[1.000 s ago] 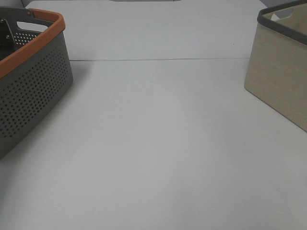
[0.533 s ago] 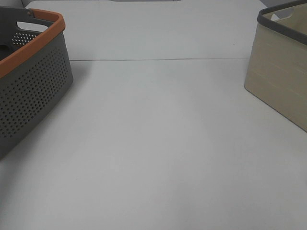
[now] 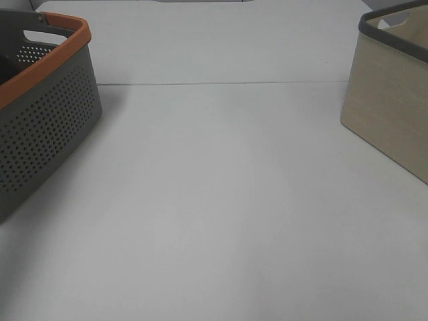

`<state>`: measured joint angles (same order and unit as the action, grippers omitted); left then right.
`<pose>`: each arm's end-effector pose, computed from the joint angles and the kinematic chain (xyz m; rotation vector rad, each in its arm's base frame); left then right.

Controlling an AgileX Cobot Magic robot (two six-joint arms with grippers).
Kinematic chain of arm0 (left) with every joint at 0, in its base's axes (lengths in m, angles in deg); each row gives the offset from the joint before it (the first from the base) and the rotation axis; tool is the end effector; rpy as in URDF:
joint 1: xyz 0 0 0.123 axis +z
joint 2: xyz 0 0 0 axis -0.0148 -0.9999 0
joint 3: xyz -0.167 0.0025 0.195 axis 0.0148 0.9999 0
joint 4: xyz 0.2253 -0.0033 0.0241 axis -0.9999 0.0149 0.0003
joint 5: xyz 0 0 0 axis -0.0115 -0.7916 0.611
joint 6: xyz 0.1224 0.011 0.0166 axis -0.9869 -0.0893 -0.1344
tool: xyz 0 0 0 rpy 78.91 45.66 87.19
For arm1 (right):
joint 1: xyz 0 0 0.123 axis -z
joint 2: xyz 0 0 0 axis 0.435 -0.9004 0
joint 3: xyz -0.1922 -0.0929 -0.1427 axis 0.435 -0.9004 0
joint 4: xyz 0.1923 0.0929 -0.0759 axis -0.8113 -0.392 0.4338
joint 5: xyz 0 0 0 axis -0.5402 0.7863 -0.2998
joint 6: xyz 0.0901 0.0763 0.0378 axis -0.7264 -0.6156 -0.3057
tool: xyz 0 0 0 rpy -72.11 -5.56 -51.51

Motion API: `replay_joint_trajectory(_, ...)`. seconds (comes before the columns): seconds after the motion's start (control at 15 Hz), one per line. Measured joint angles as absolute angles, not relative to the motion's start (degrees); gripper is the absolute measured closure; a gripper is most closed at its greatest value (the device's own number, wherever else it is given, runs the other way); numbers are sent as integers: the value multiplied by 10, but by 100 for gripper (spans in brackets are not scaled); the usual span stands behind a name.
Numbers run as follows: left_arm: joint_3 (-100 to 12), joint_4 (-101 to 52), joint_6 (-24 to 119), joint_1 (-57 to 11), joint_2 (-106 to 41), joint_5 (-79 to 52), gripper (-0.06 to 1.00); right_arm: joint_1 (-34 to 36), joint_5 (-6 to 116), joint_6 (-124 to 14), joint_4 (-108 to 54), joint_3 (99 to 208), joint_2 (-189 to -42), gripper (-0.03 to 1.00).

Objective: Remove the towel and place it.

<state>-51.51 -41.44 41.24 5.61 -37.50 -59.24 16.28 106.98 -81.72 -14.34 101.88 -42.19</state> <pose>0.2984 0.0311 0.3855 0.7068 2.1221 0.5194 0.0304 -0.0048 0.2502 -0.0891 2.0417 0.0433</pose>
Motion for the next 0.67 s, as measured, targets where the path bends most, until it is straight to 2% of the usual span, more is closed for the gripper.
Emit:
replay_joint_trajectory(0.27, -608, -364, 402, 56, -359, -622, 94, 163, 1070, -817, -143, 1019, -422, 41)
replay_joint_trajectory(0.67, -740, -145, 317, 56, -359, -641, 94, 163, 1068, -817, -143, 1019, -422, 41)
